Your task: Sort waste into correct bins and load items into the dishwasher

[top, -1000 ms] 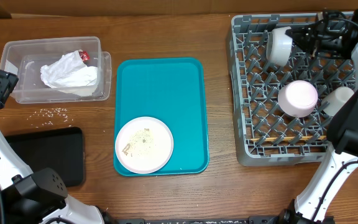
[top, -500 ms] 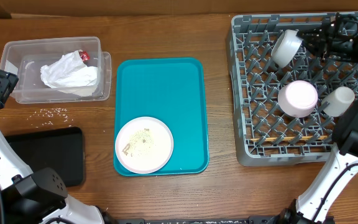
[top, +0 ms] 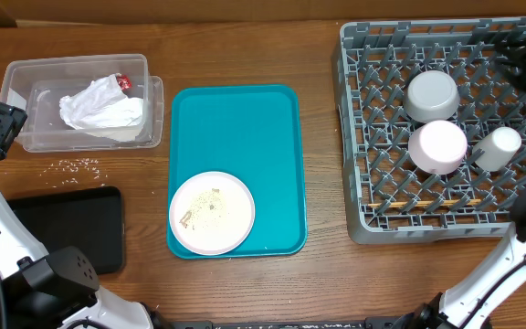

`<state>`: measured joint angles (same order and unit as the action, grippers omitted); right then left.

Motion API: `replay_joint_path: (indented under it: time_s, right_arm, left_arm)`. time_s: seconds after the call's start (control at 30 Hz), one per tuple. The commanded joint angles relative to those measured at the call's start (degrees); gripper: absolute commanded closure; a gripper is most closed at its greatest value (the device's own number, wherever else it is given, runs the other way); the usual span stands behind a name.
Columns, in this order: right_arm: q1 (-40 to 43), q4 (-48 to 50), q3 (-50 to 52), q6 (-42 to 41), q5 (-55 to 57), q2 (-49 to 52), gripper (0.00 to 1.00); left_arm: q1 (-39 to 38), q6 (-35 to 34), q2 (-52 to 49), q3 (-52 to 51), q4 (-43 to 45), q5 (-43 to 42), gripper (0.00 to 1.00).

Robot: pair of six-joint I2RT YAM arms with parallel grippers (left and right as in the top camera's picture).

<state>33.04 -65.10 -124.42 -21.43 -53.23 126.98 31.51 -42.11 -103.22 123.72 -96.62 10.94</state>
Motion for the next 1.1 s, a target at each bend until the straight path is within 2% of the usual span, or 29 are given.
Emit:
replay_joint_path:
  time_s: [0.0,0.13,0.27,0.37,0.47,0.83,1.07]
  right_arm:
    - [-2.34,-2.95,-2.08,4.31,6.78,-6.03,0.63]
    - [-8.68,-9.05,-1.84,8.22,18.51,-6.58,0.58]
    - [-15.3,-9.35,-0.31,8.15,33.09,-6.47,0.55]
    - [-19.71,-9.14,1.49,7.06,42.93,-6.38,0.64]
    - [-22.53,-7.91,4.5,1.51,53.81,-6.36,0.75]
    - [-22.32,1.27,17.27,0.39,54.34,-6.32,0.84]
    - [-22.12,-1.7,13.73,-0.13,56.15,-6.82,0.91]
  left_arm:
    - [-0.02,-1.2,-0.55,0.0,-0.02,-0.04,0.0]
    - [-0.02,-1.2,-0.55,0.0,-0.02,-0.04,0.0]
    - [-0.02,-1.2,-0.55,0.0,-0.02,-0.04,0.0]
    - [-0.02,-1.2,-0.55,0.0,-0.02,-0.04,0.0]
    - [-0.02,-1.2,-0.55,0.0,-0.02,-0.04,0.0]
    - [-0.02,-1.2,-0.55,0.0,-0.02,-0.04,0.0]
    - [-0.02,-1.2,-0.55,0.0,-0.02,-0.04,0.0]
